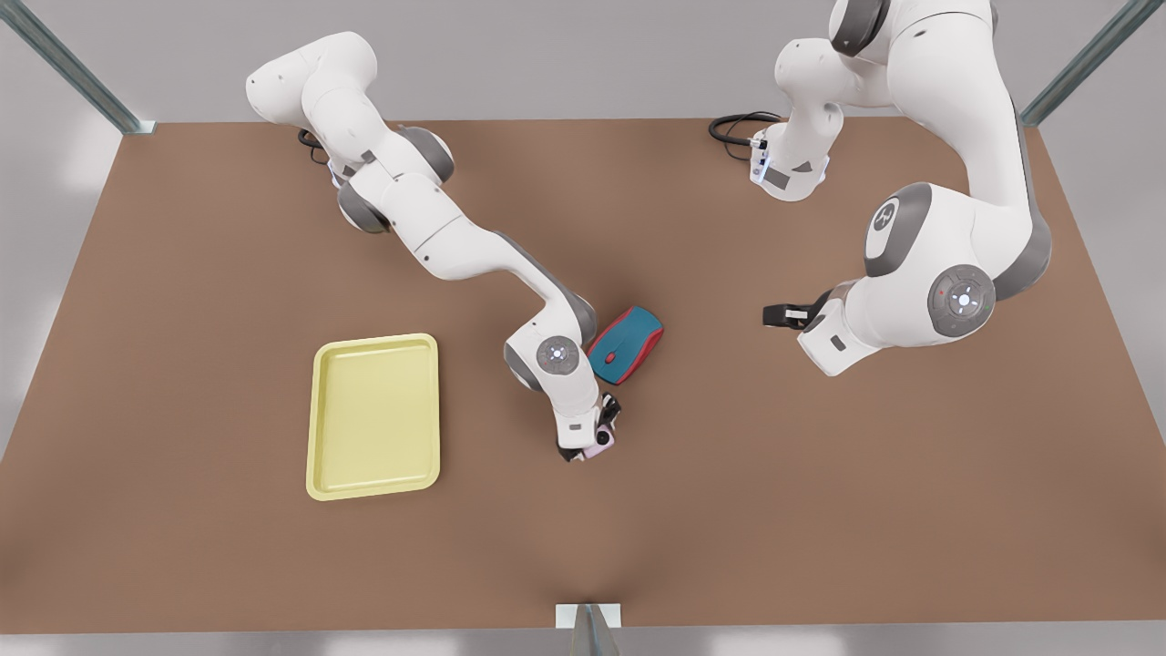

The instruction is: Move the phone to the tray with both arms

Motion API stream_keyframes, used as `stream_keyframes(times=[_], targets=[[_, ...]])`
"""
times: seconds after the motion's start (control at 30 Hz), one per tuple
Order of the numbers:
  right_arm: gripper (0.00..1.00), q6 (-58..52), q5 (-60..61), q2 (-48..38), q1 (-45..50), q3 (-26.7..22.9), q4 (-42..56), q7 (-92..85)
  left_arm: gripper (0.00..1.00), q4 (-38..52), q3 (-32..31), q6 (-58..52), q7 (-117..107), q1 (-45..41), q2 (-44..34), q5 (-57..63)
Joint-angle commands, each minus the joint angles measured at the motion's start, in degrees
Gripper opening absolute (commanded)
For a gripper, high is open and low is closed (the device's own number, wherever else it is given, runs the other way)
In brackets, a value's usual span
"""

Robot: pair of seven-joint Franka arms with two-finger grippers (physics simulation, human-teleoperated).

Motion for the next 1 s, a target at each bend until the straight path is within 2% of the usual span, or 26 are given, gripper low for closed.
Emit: stream_keyframes(times=[0.0, 0.3, 0.33, 0.37, 0.5, 0.63, 0.73, 0.97], targets=[[1.0, 0.5, 0.1, 0.0, 0.0, 0.0, 0.1, -16.9, 1.0, 0.0, 0.0, -0.1, 0.0, 0.0, 0.0, 0.0], [1.0, 1.8, 0.1, 0.0, 0.4, 0.1, 0.0, -11.2, 1.0, 0.1, 0.1, -0.1, 0.0, 0.0, -0.1, 0.0], [0.86, 1.9, 0.1, -0.1, 0.4, 0.1, 0.0, -11.2, 1.0, 0.1, 0.0, -0.1, 0.0, 0.0, 0.0, 0.0], [0.82, 2.0, 0.1, 0.0, 0.4, 0.0, 0.0, -11.1, 1.0, 0.0, 0.0, 0.0, 0.0, 0.0, 0.0, 0.0], [0.82, 1.9, 0.1, -0.1, 0.4, 0.0, -0.1, -10.3, 1.0, 0.0, 0.0, -0.1, 0.0, 0.0, 0.0, 0.0], [0.91, 2.1, 0.1, -0.1, 0.5, 0.2, -0.2, -8.7, 1.0, 0.0, 0.1, -0.1, 0.0, 0.0, 0.0, 0.0], [0.93, 3.4, 0.1, -0.1, 0.5, 0.9, -0.4, -8.2, 1.0, 0.1, 0.0, 0.0, -0.1, 0.0, 0.0, 0.1], [0.94, 1.4, -0.1, -0.4, 0.6, 0.4, -0.4, 9.6, 1.0, 0.2, 0.1, -0.9, 0.1, 0.0, 0.0, 0.1]])
